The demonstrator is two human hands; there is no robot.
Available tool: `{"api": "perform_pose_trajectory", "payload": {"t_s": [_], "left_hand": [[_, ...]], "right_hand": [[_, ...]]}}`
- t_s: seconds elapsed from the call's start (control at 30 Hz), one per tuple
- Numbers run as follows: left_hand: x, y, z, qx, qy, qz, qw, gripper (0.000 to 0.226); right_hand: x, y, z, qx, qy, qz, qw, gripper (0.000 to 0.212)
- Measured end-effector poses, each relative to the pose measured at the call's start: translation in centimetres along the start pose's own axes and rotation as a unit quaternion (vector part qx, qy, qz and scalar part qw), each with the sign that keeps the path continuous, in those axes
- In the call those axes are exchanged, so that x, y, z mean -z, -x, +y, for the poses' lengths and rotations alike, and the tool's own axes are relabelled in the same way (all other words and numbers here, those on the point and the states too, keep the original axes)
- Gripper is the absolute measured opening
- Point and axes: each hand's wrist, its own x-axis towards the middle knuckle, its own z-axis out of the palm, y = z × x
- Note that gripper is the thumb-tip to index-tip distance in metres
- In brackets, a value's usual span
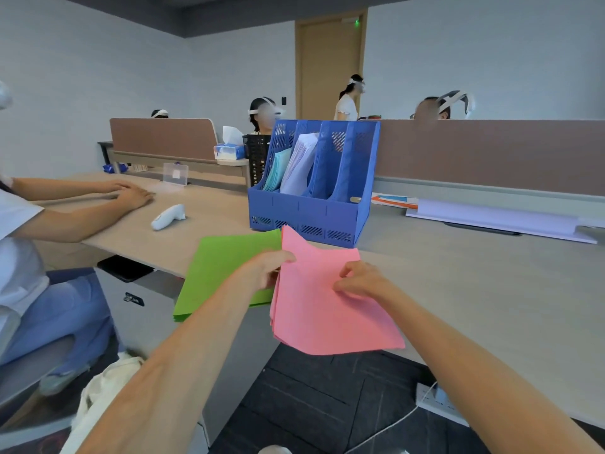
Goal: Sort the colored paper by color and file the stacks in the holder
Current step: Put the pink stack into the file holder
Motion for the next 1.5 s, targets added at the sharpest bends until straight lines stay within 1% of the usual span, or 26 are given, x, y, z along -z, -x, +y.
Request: {"api": "perform_pose_trajectory", "payload": {"t_s": [0.1,0.13,0.17,0.2,0.23,0.27,0.3,0.33,0.37,0.4,0.43,0.47,0.53,0.63,0.7,0.77,0.87,0.9,0.93,1.03,1.1,1.17,1.23,1.3,1.37,1.5], "left_hand": [[-1.2,-0.1,0.0,-0.086,-0.139,0.022,0.986,0.029],[-1.5,-0.1,0.1,-0.116,-0.152,0.028,0.981,0.034],[-1.7,0.0,0.3,-0.143,-0.143,0.036,0.979,0.036],[-1.8,0.2,0.6,-0.173,-0.119,0.044,0.977,0.036],[-1.9,0.6,1.1,-0.205,-0.088,0.048,0.974,0.035],[-1.9,1.0,1.6,-0.239,-0.058,0.047,0.968,0.035],[-1.9,1.5,2.1,-0.272,-0.028,0.046,0.961,0.035],[-1.9,2.0,2.6,-0.301,-0.004,0.049,0.952,0.034],[-2.0,2.4,3.3,-0.324,0.015,0.057,0.944,0.033],[-2.1,2.7,3.9,-0.344,0.028,0.069,0.936,0.032],[-2.3,2.9,4.5,-0.363,0.036,0.083,0.927,0.032],[-2.5,3.0,5.1,-0.384,0.036,0.099,0.917,0.032],[-3.1,3.2,6.3,-0.426,0.022,0.124,0.896,0.035],[-4.3,3.5,8.2,-0.469,0.036,0.157,0.868,0.034],[-5.3,3.4,9.0,-0.458,0.049,0.159,0.873,0.028],[-6.7,3.1,8.7,-0.412,0.038,0.15,0.898,0.027],[-8.4,2.3,6.7,-0.352,0.009,0.137,0.926,0.054],[-8.9,1.9,5.9,-0.343,0.0,0.129,0.93,0.06],[-9.3,1.8,5.4,-0.333,-0.009,0.12,0.935,0.06],[-10.1,2.0,5.3,-0.321,-0.05,0.11,0.939,0.034],[-10.1,2.2,5.8,-0.328,-0.046,0.122,0.936,0.023],[-9.8,2.3,6.1,-0.328,-0.021,0.14,0.934,0.022],[-9.7,2.1,6.0,-0.308,-0.003,0.147,0.94,0.023],[-9.9,2.0,5.3,-0.272,-0.042,0.132,0.952,0.021],[-10.2,1.5,4.5,-0.26,-0.084,0.118,0.955,0.016],[-10.1,0.0,5.2,-0.299,-0.09,0.144,0.939,0.009]], "right_hand": [[0.0,-0.1,0.4,-0.003,-0.013,-0.009,1.0,0.041],[0.0,-0.2,0.6,-0.003,-0.025,-0.003,1.0,0.045],[0.1,-0.3,0.8,-0.01,-0.051,0.014,0.999,0.051],[0.3,-0.3,1.0,-0.023,-0.1,0.05,0.994,0.058],[0.7,-0.1,1.1,-0.04,-0.172,0.093,0.98,0.063],[1.3,0.1,1.3,-0.049,-0.258,0.124,0.957,0.064],[2.1,0.4,1.4,-0.049,-0.344,0.123,0.929,0.06],[2.9,0.8,1.4,-0.04,-0.421,0.093,0.901,0.052],[3.9,1.3,1.3,-0.025,-0.474,0.058,0.878,0.044],[4.7,1.5,1.2,0.0,-0.5,0.052,0.864,0.034],[5.6,1.8,1.0,0.023,-0.51,0.078,0.856,0.026],[6.6,2.1,0.8,0.043,-0.512,0.121,0.849,0.02],[8.5,2.8,0.4,0.081,-0.495,0.208,0.839,0.015],[11.2,4.1,0.0,0.131,-0.454,0.293,0.831,0.01],[11.9,4.4,0.7,0.147,-0.428,0.329,0.829,0.01],[11.6,4.6,1.8,0.139,-0.417,0.351,0.827,0.013],[9.7,4.7,4.4,0.087,-0.423,0.348,0.832,0.026],[9.0,4.7,5.1,0.07,-0.426,0.341,0.835,0.03],[8.5,4.7,5.6,0.06,-0.428,0.332,0.838,0.031],[8.3,4.8,5.8,0.057,-0.429,0.319,0.843,0.025],[8.8,4.8,5.4,0.059,-0.432,0.323,0.84,0.018],[9.2,4.9,5.3,0.06,-0.435,0.332,0.835,0.014],[8.7,5.0,5.7,0.055,-0.427,0.333,0.839,0.013],[7.5,5.1,6.3,0.041,-0.41,0.326,0.851,0.011],[6.6,5.1,6.7,0.033,-0.4,0.329,0.855,0.004],[7.1,3.9,6.1,0.047,-0.405,0.347,0.844,0.014]]}}
